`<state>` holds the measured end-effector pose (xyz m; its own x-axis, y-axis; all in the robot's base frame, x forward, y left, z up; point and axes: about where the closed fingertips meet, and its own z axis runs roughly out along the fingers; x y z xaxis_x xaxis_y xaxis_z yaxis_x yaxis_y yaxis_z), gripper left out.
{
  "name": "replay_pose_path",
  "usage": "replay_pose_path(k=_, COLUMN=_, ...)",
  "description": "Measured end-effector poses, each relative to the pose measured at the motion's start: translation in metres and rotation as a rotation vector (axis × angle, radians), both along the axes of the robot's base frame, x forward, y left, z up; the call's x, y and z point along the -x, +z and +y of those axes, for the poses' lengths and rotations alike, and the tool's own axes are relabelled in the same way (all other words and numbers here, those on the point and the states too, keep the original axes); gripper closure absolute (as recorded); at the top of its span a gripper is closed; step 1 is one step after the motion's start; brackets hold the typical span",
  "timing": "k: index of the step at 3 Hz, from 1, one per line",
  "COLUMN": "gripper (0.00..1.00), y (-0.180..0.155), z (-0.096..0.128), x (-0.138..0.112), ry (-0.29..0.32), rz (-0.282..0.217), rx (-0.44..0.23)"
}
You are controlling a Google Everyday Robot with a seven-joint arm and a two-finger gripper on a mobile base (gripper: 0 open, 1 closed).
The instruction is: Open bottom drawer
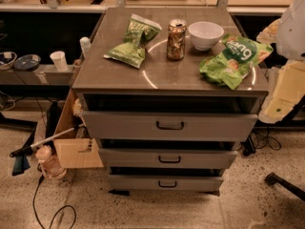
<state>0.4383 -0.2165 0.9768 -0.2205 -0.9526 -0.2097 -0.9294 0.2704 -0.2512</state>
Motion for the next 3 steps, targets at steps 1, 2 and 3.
replay_pose_path(k=1, gripper=0.00, y=0.000, z=0.000, x=0.000, ry=0.000, rz=-0.006, rx=-0.003)
replay_pose_path(k=2, gripper=0.00, y=-0.023, z=-0.001, x=-0.001, ry=0.004, rz=-0.015, rx=-0.021)
replay_pose_path(k=3, gripper=0.00, y=-0.041, z=0.000, x=0.000, ry=0.011, rz=-0.008, rx=-0.061)
